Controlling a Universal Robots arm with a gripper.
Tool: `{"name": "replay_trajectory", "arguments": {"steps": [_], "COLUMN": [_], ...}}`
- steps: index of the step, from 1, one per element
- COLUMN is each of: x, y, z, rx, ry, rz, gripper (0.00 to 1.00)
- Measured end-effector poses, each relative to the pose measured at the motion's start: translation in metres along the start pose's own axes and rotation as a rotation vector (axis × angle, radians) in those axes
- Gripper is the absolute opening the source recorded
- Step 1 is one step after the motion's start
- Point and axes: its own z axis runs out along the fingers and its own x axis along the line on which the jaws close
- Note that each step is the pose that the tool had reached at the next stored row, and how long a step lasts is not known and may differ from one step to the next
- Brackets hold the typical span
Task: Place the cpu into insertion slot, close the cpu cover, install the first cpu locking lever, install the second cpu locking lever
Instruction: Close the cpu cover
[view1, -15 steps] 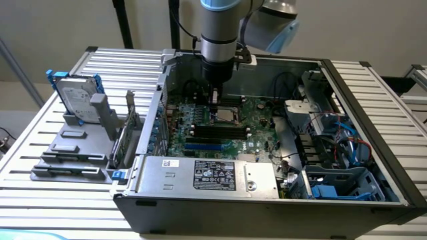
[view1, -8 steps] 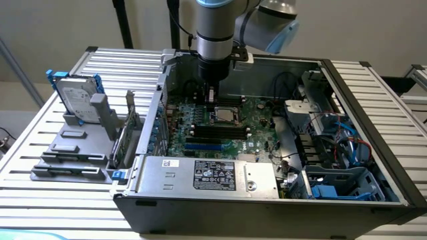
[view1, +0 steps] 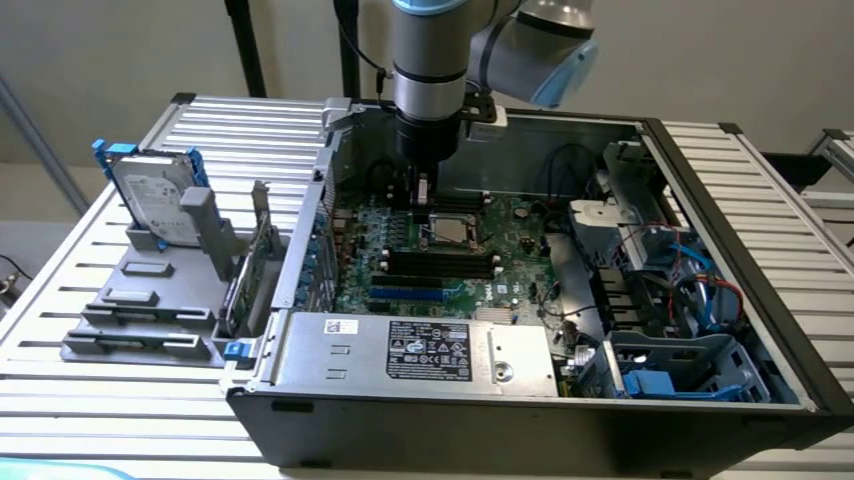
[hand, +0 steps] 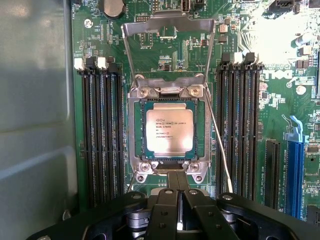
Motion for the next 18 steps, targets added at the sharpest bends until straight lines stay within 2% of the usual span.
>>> {"name": "replay_trajectory", "arguments": {"steps": [6, 9, 18], "x": [0.0, 0.0, 0.002], "y": [-0.0001, 0.0044, 0.0444], "z": [0.0, -0.0024, -0.0295], "rx": [0.0, 0.0043, 0.0161], "ry": [0.0, -0.0003, -0.0004], "rz": [0.0, 0.0, 0.0], "gripper": [0.11, 0.11, 0.11]}}
